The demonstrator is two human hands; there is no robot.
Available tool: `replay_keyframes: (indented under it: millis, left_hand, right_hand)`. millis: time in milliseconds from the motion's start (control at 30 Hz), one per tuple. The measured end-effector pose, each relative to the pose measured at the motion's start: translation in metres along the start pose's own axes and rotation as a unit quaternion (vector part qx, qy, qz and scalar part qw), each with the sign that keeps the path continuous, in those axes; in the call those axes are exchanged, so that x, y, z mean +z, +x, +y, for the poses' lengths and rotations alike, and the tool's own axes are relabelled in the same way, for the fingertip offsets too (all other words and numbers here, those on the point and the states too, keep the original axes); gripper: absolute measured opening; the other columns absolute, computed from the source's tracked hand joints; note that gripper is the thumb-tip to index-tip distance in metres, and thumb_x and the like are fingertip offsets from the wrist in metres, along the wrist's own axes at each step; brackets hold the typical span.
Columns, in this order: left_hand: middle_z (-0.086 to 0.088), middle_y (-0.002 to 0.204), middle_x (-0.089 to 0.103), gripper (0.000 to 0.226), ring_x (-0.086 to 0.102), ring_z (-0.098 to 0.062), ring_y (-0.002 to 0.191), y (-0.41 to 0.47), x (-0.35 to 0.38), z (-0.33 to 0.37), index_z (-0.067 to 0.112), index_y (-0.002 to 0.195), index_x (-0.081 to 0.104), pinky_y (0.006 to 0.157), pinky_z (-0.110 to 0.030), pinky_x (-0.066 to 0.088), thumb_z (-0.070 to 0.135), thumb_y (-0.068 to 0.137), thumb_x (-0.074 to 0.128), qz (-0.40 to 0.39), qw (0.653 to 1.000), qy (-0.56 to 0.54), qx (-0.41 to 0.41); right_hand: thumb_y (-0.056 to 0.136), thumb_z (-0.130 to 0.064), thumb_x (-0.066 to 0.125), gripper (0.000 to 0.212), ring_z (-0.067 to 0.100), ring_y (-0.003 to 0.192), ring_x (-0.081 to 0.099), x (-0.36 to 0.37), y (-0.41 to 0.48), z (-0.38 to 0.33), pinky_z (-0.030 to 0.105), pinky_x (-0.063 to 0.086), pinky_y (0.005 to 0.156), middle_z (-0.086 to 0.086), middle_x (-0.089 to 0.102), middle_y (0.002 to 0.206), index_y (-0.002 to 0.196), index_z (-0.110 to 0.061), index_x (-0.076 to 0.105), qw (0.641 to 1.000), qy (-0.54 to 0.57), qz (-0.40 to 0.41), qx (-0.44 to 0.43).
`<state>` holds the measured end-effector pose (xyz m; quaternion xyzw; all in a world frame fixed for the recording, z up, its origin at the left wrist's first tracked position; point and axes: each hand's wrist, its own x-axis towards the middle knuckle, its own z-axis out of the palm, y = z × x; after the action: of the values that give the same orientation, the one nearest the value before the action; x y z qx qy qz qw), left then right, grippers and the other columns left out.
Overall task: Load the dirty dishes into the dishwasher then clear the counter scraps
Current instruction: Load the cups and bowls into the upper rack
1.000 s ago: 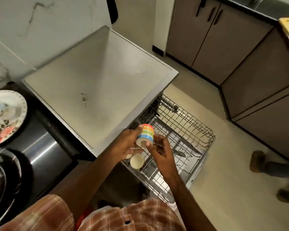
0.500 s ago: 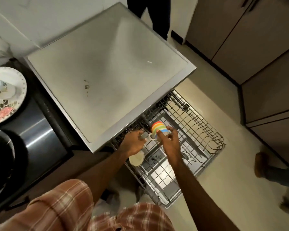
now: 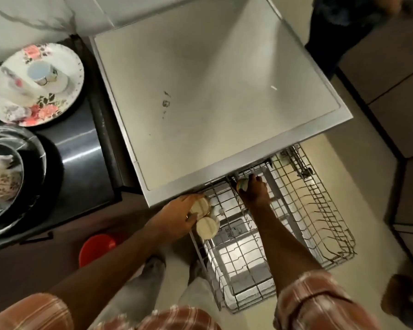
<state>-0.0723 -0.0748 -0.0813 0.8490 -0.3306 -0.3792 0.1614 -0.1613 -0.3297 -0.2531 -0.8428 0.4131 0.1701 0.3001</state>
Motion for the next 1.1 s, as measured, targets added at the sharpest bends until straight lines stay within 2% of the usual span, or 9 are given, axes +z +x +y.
replay_keyframes:
  millis: [133,267,433,500,600,667,833,967,1100]
  left_hand:
    - [-0.001,0.148,0.051,0.054,0.049,-0.02,0.134,-0.007,0.0,-0.006,0.024,0.149,0.043,0.114,-0.034,0.038,0.027,0.098,0.06,0.006,1.0,0.014,0.002]
    - [0.005,0.151,0.045,0.054,0.045,-0.015,0.136,-0.013,0.003,-0.013,0.031,0.149,0.039,0.114,-0.033,0.038,0.032,0.098,0.059,0.007,1.0,0.009,0.0]
    - [0.008,0.151,0.042,0.054,0.045,-0.013,0.135,-0.019,0.002,-0.012,0.032,0.149,0.04,0.113,-0.032,0.041,0.032,0.098,0.059,0.008,1.0,0.001,0.018]
    - [0.008,0.151,0.042,0.053,0.045,-0.012,0.135,-0.022,-0.002,-0.01,0.031,0.148,0.041,0.113,-0.028,0.039,0.032,0.098,0.06,0.017,0.999,-0.001,0.034]
    - [0.01,0.148,0.045,0.051,0.047,-0.01,0.133,-0.028,-0.01,-0.008,0.033,0.145,0.043,0.113,-0.033,0.042,0.034,0.097,0.06,0.03,0.997,-0.014,0.064]
    - [0.011,0.148,0.046,0.05,0.047,-0.009,0.132,-0.035,-0.02,-0.009,0.034,0.145,0.044,0.111,-0.035,0.045,0.035,0.098,0.058,0.04,0.995,-0.024,0.083]
    - [0.011,0.145,0.049,0.044,0.049,-0.007,0.13,-0.064,-0.055,-0.02,0.033,0.143,0.048,0.109,-0.03,0.046,0.032,0.1,0.056,0.099,0.987,-0.036,0.12]
    - [0.01,0.144,0.051,0.042,0.051,-0.006,0.129,-0.093,-0.087,-0.043,0.029,0.14,0.053,0.108,-0.027,0.046,0.028,0.099,0.06,0.176,0.976,-0.054,0.115]
    - [0.009,0.142,0.052,0.042,0.056,-0.007,0.124,-0.126,-0.116,-0.077,0.027,0.139,0.056,0.103,-0.028,0.05,0.026,0.098,0.063,0.245,0.962,-0.082,0.091]
  right_hand:
    - [0.095,-0.026,0.071,0.061,0.036,0.126,0.055,0.018,0.012,0.005,0.045,0.054,0.099,0.02,0.048,0.145,0.146,-0.006,0.044,0.999,-0.031,-0.001,-0.012]
    - [0.097,-0.02,0.068,0.059,0.038,0.126,0.053,0.032,0.018,0.01,0.044,0.054,0.097,0.022,0.045,0.147,0.147,-0.004,0.041,0.999,-0.04,0.01,-0.015]
    - [0.097,-0.031,0.068,0.084,0.043,0.143,0.04,0.025,0.013,0.013,0.055,0.048,0.11,0.022,0.029,0.163,0.163,-0.01,0.02,1.0,0.003,-0.011,0.008]
    - [0.096,-0.035,0.07,0.079,0.042,0.138,0.047,0.016,-0.004,0.011,0.052,0.049,0.108,0.022,0.039,0.157,0.159,-0.008,0.03,0.999,0.021,0.023,-0.009]
    - [0.1,-0.051,0.058,0.049,0.029,0.109,0.066,-0.003,-0.049,-0.003,0.044,0.061,0.087,0.011,0.064,0.124,0.135,-0.016,0.055,0.987,0.101,0.11,-0.065]
    - [0.103,-0.044,0.055,0.033,0.019,0.1,0.07,-0.021,-0.087,-0.024,0.035,0.063,0.08,0.002,0.069,0.113,0.125,-0.021,0.061,0.976,0.163,0.124,-0.073]
    - [0.105,-0.037,0.053,0.028,0.006,0.108,0.066,-0.059,-0.191,-0.094,0.028,0.057,0.087,-0.008,0.069,0.117,0.126,-0.022,0.065,0.937,0.275,0.138,-0.162]
    - [0.105,-0.04,0.054,0.026,-0.002,0.114,0.062,-0.063,-0.234,-0.155,0.023,0.055,0.091,-0.015,0.067,0.123,0.13,-0.033,0.062,0.934,0.27,0.079,-0.222]
    - [0.104,-0.034,0.059,0.03,-0.006,0.122,0.057,-0.056,-0.248,-0.217,0.022,0.052,0.101,-0.019,0.064,0.13,0.134,-0.032,0.062,0.922,0.261,0.058,-0.281]
